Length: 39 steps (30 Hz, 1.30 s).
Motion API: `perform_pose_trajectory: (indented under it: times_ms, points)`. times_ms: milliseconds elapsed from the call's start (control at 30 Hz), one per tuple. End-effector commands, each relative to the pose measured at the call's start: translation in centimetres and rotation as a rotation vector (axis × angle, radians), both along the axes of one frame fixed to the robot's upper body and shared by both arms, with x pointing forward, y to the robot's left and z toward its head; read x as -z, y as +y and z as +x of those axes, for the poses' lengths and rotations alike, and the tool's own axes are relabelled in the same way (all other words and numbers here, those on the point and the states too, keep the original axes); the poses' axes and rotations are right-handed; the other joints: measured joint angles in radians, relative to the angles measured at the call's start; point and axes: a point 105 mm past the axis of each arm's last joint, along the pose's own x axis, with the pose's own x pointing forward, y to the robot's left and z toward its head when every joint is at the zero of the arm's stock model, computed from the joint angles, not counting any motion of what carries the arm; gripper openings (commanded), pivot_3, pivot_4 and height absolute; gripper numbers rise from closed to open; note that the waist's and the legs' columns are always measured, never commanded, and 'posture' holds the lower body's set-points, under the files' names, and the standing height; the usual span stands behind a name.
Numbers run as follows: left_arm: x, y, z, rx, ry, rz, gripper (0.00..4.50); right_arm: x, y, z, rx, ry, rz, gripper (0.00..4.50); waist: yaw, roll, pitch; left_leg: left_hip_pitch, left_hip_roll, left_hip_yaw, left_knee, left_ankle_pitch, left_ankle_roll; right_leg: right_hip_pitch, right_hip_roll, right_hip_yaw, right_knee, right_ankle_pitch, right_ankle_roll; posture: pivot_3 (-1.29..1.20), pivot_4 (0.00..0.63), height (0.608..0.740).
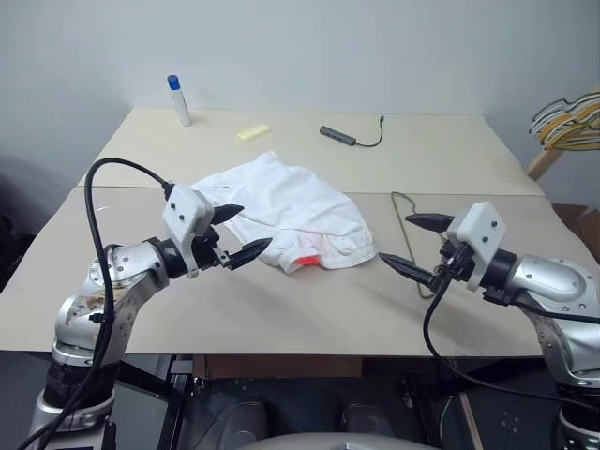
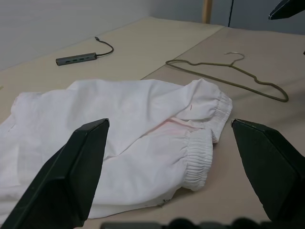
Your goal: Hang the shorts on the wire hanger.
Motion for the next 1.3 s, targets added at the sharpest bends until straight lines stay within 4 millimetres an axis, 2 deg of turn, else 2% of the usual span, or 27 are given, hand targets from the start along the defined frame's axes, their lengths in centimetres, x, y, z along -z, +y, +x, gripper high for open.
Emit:
perform_pose_trajectory:
  times_ms: [33, 333, 633, 767, 833, 967, 1100, 1233, 1300]
  points:
    - [-1.7, 0.2, 0.2, -0.007, -0.076, -0.016, 4.45, -1.5, -0.2, 0.1, 0.002, -0.071, 0.005, 4.49, 0.000, 0.000, 0.000, 0.000, 0.000, 0.000, 0.000, 0.000, 0.000, 0.000, 0.000, 0.000, 0.000, 0.000, 0.000, 0.05, 0.000, 0.740]
    - [-1.3, 0.2, -0.3, 0.000, -0.052, 0.003, 4.45, -1.1, 0.7, -0.2, -0.024, -0.064, -0.001, 4.49, 0.000, 0.000, 0.000, 0.000, 0.000, 0.000, 0.000, 0.000, 0.000, 0.000, 0.000, 0.000, 0.000, 0.000, 0.000, 0.06, 0.000, 0.740]
    - [-0.8, 0.1, -0.9, 0.000, -0.032, -0.007, 4.45, 2.5, 2.9, -0.1, -0.140, -0.057, -0.235, 4.49, -0.001, 0.000, 0.000, 0.000, 0.000, 0.000, 0.000, 0.000, 0.000, 0.000, 0.000, 0.000, 0.000, 0.000, 0.000, 0.05, 0.000, 0.740]
    - [-0.5, 0.1, -1.1, 0.011, -0.016, -0.005, 4.45, 4.6, 5.1, 0.0, -0.201, -0.045, -0.314, 4.49, -0.002, 0.000, 0.000, 0.000, 0.000, 0.000, 0.000, 0.000, 0.000, 0.000, 0.000, 0.000, 0.000, 0.000, 0.000, 0.04, 0.000, 0.740]
    - [-0.7, 0.2, -1.1, 0.011, -0.016, -0.005, 4.45, 5.3, 6.2, 0.4, -0.205, -0.045, -0.319, 4.49, -0.002, 0.000, 0.000, 0.001, 0.000, 0.000, 0.000, 0.000, 0.000, 0.000, 0.000, 0.000, 0.000, 0.000, 0.000, 0.04, 0.000, 0.740]
    - [-0.8, 0.4, -1.0, 0.014, -0.015, 0.004, 4.45, 7.2, 7.9, 2.4, -0.173, -0.105, -0.427, 4.49, -0.003, 0.000, 0.000, 0.000, 0.000, 0.000, 0.000, 0.000, -0.001, 0.000, 0.000, 0.000, 0.000, 0.000, 0.000, 0.05, 0.000, 0.740]
    - [-0.9, 0.5, -1.0, 0.014, -0.018, 0.009, 4.45, 6.9, 10.6, 3.8, -0.179, -0.121, -0.396, 4.49, -0.004, 0.000, 0.000, 0.000, 0.000, 0.000, 0.000, 0.001, -0.002, -0.001, 0.000, 0.000, 0.001, 0.000, 0.000, 0.06, 0.000, 0.740]
    - [-1.3, 0.6, -0.9, 0.003, -0.032, 0.002, 4.45, 8.2, 12.1, 5.2, -0.178, -0.155, -0.483, 4.49, -0.003, 0.000, 0.000, 0.000, 0.000, 0.000, 0.000, 0.001, -0.003, -0.001, 0.000, 0.000, 0.001, 0.000, 0.000, 0.08, 0.000, 0.740]
    - [-1.5, 0.5, -0.9, 0.002, -0.040, 0.000, 4.45, 8.5, 12.5, 6.0, -0.153, -0.169, -0.498, 4.10, 0.000, 0.000, 0.000, 0.000, 0.000, 0.000, 0.000, 0.002, -0.003, -0.001, 0.000, 0.000, 0.001, 0.000, 0.000, 0.09, 0.000, 0.740]
